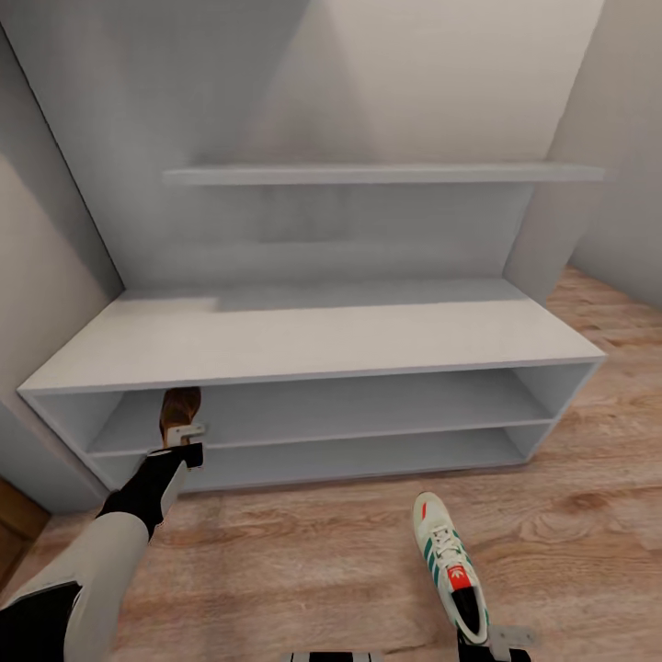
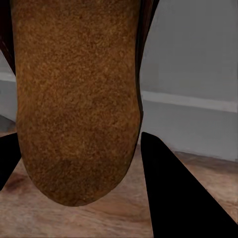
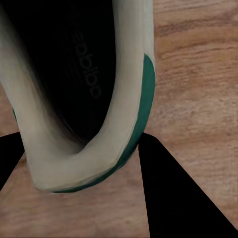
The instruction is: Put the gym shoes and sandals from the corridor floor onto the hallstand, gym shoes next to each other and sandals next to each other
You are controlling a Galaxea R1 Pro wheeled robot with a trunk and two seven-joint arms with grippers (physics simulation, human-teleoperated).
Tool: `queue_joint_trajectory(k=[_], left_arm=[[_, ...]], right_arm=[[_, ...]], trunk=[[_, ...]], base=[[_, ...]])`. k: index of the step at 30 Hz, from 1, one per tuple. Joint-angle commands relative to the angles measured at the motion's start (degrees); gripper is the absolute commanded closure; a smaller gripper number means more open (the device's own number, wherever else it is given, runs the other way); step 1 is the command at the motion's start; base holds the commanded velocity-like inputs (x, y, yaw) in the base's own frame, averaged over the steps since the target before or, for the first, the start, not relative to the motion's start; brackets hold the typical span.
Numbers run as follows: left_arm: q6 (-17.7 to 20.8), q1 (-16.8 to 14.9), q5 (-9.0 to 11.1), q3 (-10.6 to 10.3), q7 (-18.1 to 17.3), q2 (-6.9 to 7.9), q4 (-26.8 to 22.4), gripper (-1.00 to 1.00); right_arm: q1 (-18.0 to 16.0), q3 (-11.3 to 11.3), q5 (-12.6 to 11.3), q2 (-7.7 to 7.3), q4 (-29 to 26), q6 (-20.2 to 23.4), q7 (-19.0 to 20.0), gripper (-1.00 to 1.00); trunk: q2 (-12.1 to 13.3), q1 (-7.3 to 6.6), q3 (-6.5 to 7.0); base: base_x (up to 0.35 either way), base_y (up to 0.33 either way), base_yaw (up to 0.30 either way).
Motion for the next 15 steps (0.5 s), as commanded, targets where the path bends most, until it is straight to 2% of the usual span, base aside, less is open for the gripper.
queue_joint_trajectory(k=[1,5,11,15], left_arm=[[0.4,0.0,-0.8,0.2,-0.2,-0.04,-0.1,1.00],[0.4,0.0,-0.8,0.2,-0.2,-0.03,-0.1,1.00],[0.4,0.2,-0.8,0.2,-0.2,-0.03,-0.2,1.00],[0.4,0.3,-0.8,0.1,-0.2,-0.11,-0.1,1.00]], right_arm=[[0.0,0.5,-0.7,-0.03,0.0,-0.2,-0.1,1.00],[0.0,0.5,-0.7,-0.03,0.0,-0.2,-0.1,1.00],[-0.1,0.4,-0.7,-0.03,0.0,-0.2,-0.1,1.00],[0.0,0.5,-0.7,-0.03,0.0,-0.2,-0.1,1.00]], trunk=[[0.0,0.02,-0.04],[0.0,0.02,-0.04],[0.0,0.02,-0.04],[0.0,0.02,-0.04]], base=[[0.270,0.209,0.000],[0.155,0.122,0.000],[0.029,0.019,0.000],[0.227,0.002,0.000]])
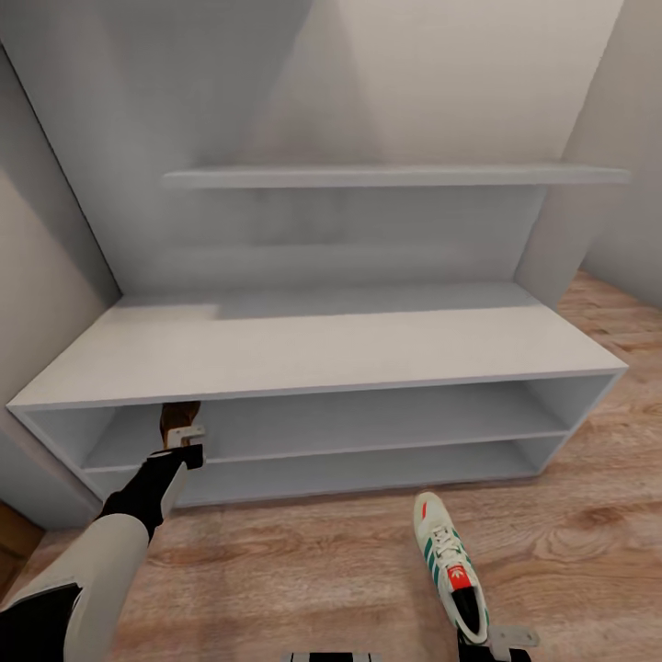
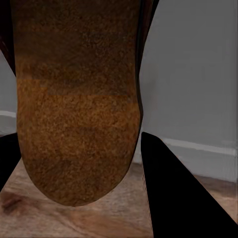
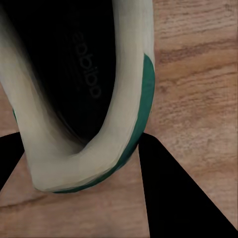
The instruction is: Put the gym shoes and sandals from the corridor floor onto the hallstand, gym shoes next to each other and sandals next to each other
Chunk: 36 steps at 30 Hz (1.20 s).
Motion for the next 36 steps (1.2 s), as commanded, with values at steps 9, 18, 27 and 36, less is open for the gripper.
queue_joint_trajectory(k=[9,18,27,36], left_arm=[[0.4,0.1,-0.8,0.2,-0.2,-0.08,-0.1,1.00],[0.3,0.3,-0.8,0.2,-0.2,0.05,-0.2,1.00],[0.3,0.0,-0.8,0.3,-0.1,0.12,-0.2,-1.00],[0.0,0.3,-0.8,0.2,-0.1,0.13,-0.2,-1.00]], right_arm=[[0.0,0.5,-0.7,-0.03,0.0,-0.2,-0.1,1.00],[0.0,0.5,-0.7,-0.03,0.0,-0.2,-0.1,1.00],[0.0,0.5,-0.7,-0.03,0.0,-0.2,-0.1,1.00],[0.0,0.5,-0.7,-0.03,0.0,-0.2,-0.1,1.00]], trunk=[[0.0,0.02,-0.05],[0.0,0.02,-0.05],[0.0,0.02,-0.05],[0.0,0.02,-0.05]], base=[[0.164,0.000,0.000],[0.105,0.000,0.000],[0.003,0.000,0.000],[-0.112,0.000,0.000]])
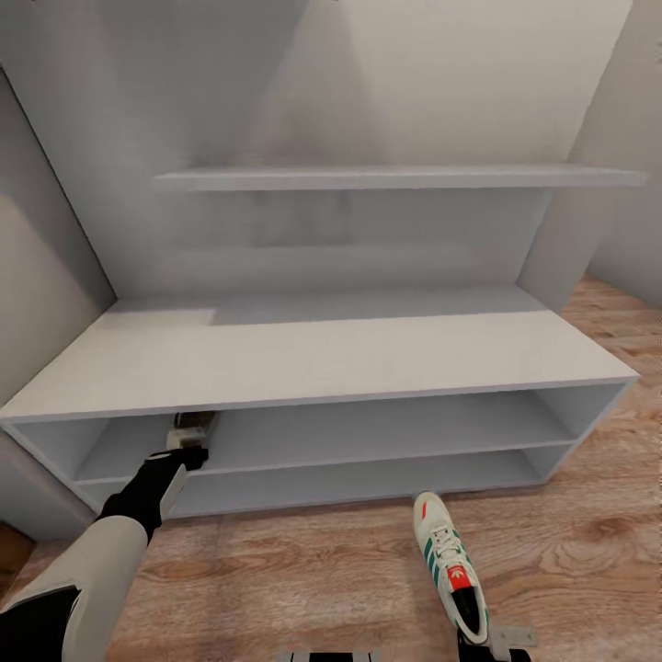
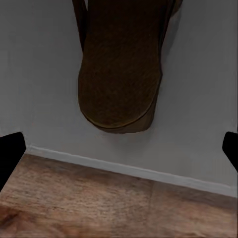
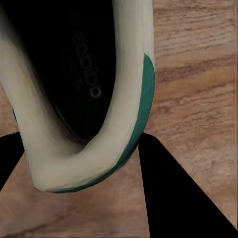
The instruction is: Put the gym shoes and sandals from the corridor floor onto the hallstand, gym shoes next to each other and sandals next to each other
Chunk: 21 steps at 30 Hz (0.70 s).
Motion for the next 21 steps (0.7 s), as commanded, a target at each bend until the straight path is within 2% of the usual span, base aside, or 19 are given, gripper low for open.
queue_joint_trajectory(k=[1,11,15,18,19,21], left_arm=[[0.3,0.0,-0.6,0.2,-0.1,-0.04,-0.1,-1.00],[-0.6,0.3,-0.2,0.2,-0.5,-0.04,0.0,-1.00],[-1.4,1.5,0.1,0.6,-0.7,-0.12,0.0,-1.00],[-3.2,4.1,0.3,0.8,-0.8,-0.23,0.0,-1.00],[-5.9,6.8,0.4,0.8,-0.9,-0.27,0.1,-1.00],[-9.2,10.0,0.4,0.9,-1.0,-0.26,0.1,-1.00]], right_arm=[[0.0,0.5,-0.7,-0.03,0.0,-0.2,-0.1,1.00],[0.0,0.5,-0.7,-0.03,0.1,-0.2,-0.1,1.00],[0.0,0.5,-0.7,-0.03,0.1,-0.2,-0.1,1.00],[0.0,0.5,-0.7,-0.03,0.1,-0.2,-0.1,1.00],[0.0,0.5,-0.7,-0.03,0.1,-0.2,-0.1,1.00],[0.0,0.5,-0.7,-0.03,0.1,-0.2,-0.1,1.00]], trunk=[[0.0,-0.04,-0.04],[0.0,-0.04,-0.04],[0.0,-0.04,-0.04],[0.0,-0.04,-0.04],[0.0,-0.04,-0.04],[0.0,-0.04,-0.04]], base=[[-0.296,0.000,0.000],[-0.332,0.000,0.000],[-0.339,0.000,0.000],[-0.339,0.000,0.000],[-0.339,0.000,0.000],[-0.339,0.000,0.000]])
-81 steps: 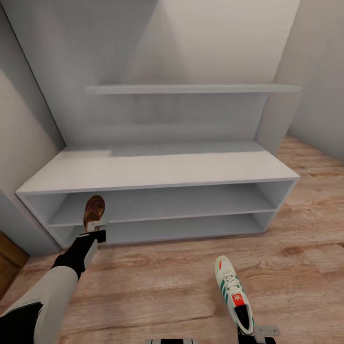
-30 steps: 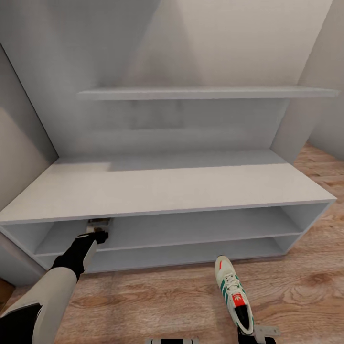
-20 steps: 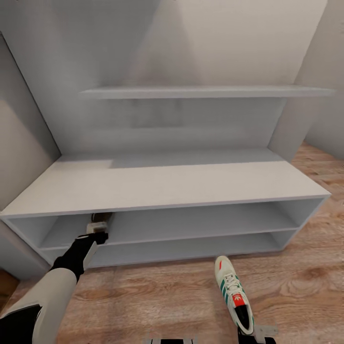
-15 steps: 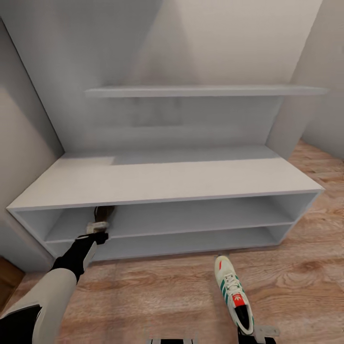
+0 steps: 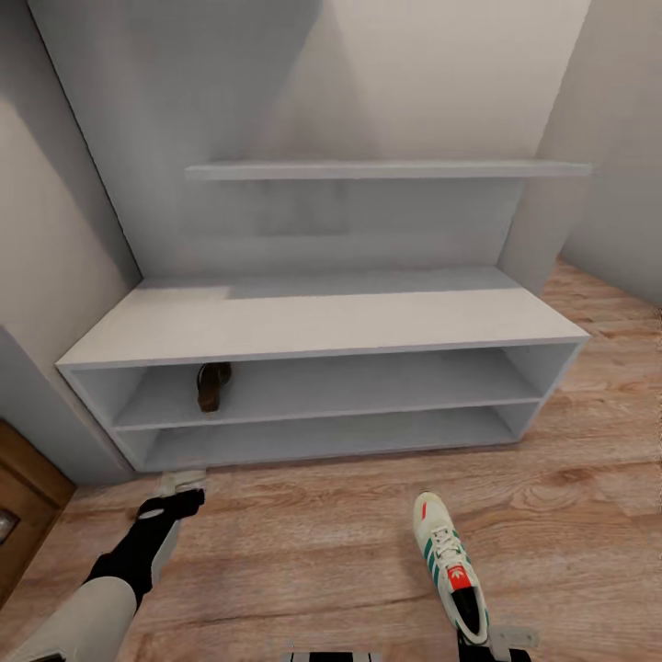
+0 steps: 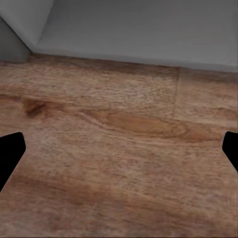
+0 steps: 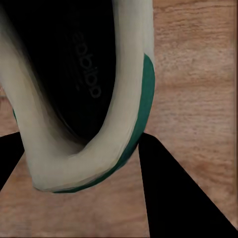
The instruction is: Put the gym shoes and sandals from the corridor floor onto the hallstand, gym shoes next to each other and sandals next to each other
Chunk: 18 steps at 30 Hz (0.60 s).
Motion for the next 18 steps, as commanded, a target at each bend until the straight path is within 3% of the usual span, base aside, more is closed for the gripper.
queue_joint_trajectory(k=[1,10,14,18], left_arm=[[-0.6,0.9,-0.5,0.2,-0.1,-0.03,-0.1,-1.00],[-12.0,12.6,-0.5,0.3,-6.8,0.80,-0.2,-1.00],[-19.2,18.3,-0.5,0.3,-7.8,0.93,0.2,-1.00],[-22.7,21.4,-0.4,0.3,-8.0,1.02,0.6,-1.00]], right_arm=[[0.0,0.5,-0.7,-0.03,0.0,-0.2,-0.1,1.00],[0.0,0.5,-0.7,-0.03,0.0,-0.2,-0.1,1.00],[0.0,0.5,-0.6,-0.03,0.0,-0.2,0.0,1.00],[0.0,0.5,-0.6,-0.03,0.0,-0.2,0.1,1.00]], trunk=[[0.0,-0.05,-0.03],[0.0,-0.05,-0.03],[0.0,-0.05,-0.03],[0.0,-0.05,-0.03]], base=[[-0.339,0.000,0.000],[-0.324,0.000,0.000],[-0.107,0.000,0.000],[-0.023,0.000,0.000]])
